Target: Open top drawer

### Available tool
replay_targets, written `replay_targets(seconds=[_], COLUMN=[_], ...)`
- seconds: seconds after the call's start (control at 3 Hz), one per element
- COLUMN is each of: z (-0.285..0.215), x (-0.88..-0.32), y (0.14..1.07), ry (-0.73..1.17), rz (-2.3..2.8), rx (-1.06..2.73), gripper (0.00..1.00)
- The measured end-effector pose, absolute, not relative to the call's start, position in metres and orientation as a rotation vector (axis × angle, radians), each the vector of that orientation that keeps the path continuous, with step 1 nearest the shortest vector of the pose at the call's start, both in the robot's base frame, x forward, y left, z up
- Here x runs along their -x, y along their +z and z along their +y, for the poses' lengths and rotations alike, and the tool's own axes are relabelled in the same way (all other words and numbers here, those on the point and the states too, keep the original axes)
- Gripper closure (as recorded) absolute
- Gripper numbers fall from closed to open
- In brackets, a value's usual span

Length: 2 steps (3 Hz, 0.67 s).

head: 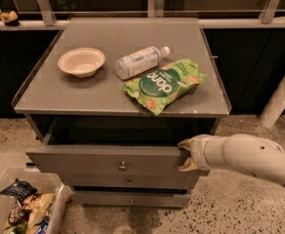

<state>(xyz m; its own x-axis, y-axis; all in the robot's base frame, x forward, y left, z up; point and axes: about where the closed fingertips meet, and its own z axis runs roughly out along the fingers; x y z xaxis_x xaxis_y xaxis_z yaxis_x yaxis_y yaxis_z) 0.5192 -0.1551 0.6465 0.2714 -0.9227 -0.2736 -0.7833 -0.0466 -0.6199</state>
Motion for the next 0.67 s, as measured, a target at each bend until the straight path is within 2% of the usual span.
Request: replay_targets(seconds=[0.33, 0.67], z=[-0.1553, -0.1553], x=[-0.4887, -0.4857], y=[0.6336, 0.6358], ry=[-0.272, -0.274], rz=[1.556, 1.557], rx=[1.854, 1.854], gripper=[1.00, 1.00])
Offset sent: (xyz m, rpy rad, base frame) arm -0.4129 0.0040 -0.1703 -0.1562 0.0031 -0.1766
